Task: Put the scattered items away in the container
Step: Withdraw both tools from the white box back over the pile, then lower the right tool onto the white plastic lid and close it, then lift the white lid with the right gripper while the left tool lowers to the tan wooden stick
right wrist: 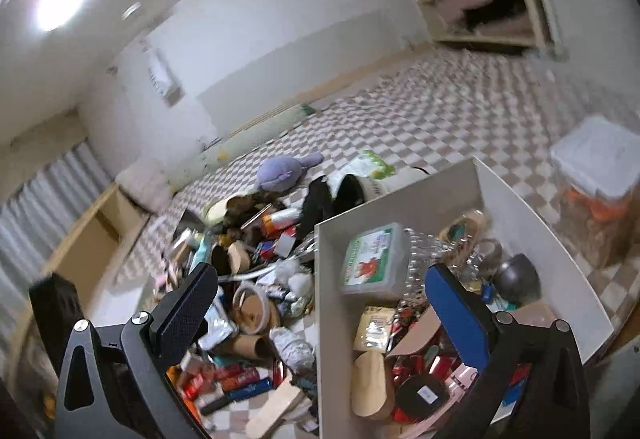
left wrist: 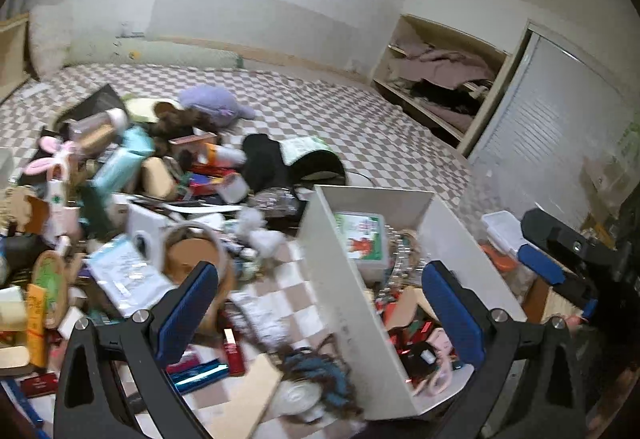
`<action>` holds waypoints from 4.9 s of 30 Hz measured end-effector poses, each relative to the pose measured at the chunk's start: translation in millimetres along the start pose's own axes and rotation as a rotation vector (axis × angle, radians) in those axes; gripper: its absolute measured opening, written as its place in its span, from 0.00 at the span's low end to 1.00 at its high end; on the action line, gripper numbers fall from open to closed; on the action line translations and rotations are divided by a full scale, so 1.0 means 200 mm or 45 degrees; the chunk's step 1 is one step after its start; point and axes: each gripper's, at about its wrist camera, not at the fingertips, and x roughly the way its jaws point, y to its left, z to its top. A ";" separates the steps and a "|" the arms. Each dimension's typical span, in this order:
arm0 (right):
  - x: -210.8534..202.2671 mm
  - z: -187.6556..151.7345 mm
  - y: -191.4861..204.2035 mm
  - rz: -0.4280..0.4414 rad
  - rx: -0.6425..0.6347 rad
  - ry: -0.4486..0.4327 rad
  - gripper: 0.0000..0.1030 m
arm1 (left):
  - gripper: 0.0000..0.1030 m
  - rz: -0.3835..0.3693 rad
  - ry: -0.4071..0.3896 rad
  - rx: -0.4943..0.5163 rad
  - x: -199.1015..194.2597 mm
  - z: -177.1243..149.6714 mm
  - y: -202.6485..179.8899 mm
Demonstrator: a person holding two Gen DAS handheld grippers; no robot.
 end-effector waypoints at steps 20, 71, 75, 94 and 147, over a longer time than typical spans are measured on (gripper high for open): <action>0.16 -0.32 0.35 0.082 -0.259 0.058 1.00 | 1.00 0.232 -0.014 -0.054 -0.32 -0.20 0.57; 0.68 -0.97 0.45 -0.273 -1.004 0.893 0.52 | 1.00 0.261 0.045 -0.142 -0.28 -0.63 0.92; 0.76 -0.98 0.41 -0.288 -0.993 0.931 0.52 | 1.00 0.250 0.046 -0.122 -0.27 -0.63 0.90; 0.82 -0.94 0.38 -0.251 -0.989 0.967 0.53 | 1.00 0.219 0.059 -0.140 -0.26 -0.63 0.91; 0.75 -0.64 0.31 0.350 -0.158 0.541 0.48 | 0.53 -0.070 0.300 0.383 0.22 -0.84 0.28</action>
